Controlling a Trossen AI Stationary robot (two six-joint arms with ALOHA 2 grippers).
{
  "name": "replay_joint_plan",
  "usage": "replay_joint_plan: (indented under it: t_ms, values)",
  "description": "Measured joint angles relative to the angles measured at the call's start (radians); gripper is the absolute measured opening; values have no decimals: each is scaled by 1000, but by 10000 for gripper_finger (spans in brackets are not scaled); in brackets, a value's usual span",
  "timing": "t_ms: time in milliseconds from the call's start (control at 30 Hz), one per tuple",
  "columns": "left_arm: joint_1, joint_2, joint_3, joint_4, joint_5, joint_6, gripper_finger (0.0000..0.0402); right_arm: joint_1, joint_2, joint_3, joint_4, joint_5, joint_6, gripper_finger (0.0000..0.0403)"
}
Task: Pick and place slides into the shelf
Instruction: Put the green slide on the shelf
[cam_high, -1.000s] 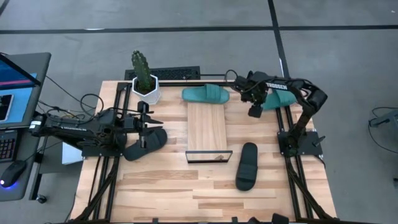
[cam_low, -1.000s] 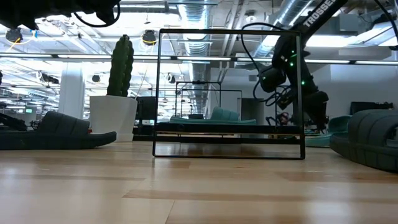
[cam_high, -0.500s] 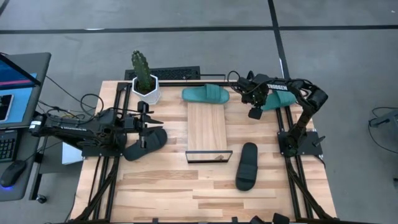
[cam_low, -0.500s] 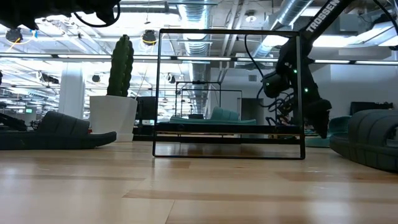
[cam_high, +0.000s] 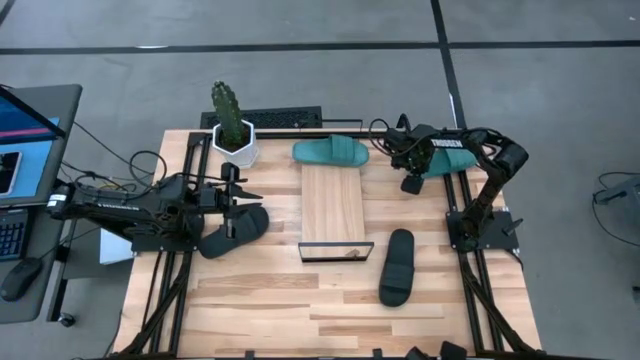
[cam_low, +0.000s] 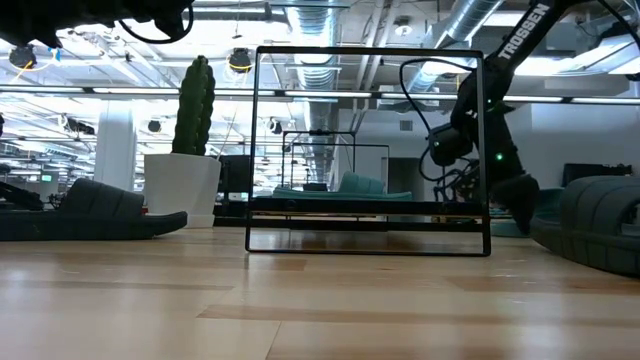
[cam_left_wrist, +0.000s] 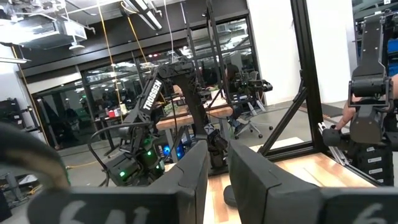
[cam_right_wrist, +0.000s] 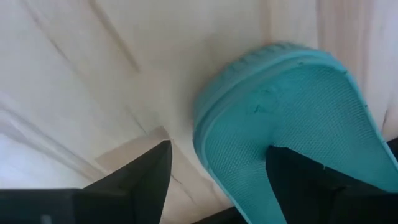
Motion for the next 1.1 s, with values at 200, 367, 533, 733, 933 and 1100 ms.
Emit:
replay_joint_plan:
  t_ms: [200,367,533,733,933,1100]
  values:
    - [0,0,0,0,0,0,55,-4,0,-11,37,4,21,213]
    - [0,0,0,0,0,0,55,-9,-6,-59,76,12,49,136]
    - [0,0,0,0,0,-1,55,-5,-11,-80,82,19,94,62]
    - [0,0,0,0,0,-1,55,35,3,-45,27,28,153,37]
    - [0,0,0,0,0,-2,55,81,8,9,-87,-3,218,28]
    - [0,0,0,-3,0,-2,55,112,8,42,-143,-9,253,24]
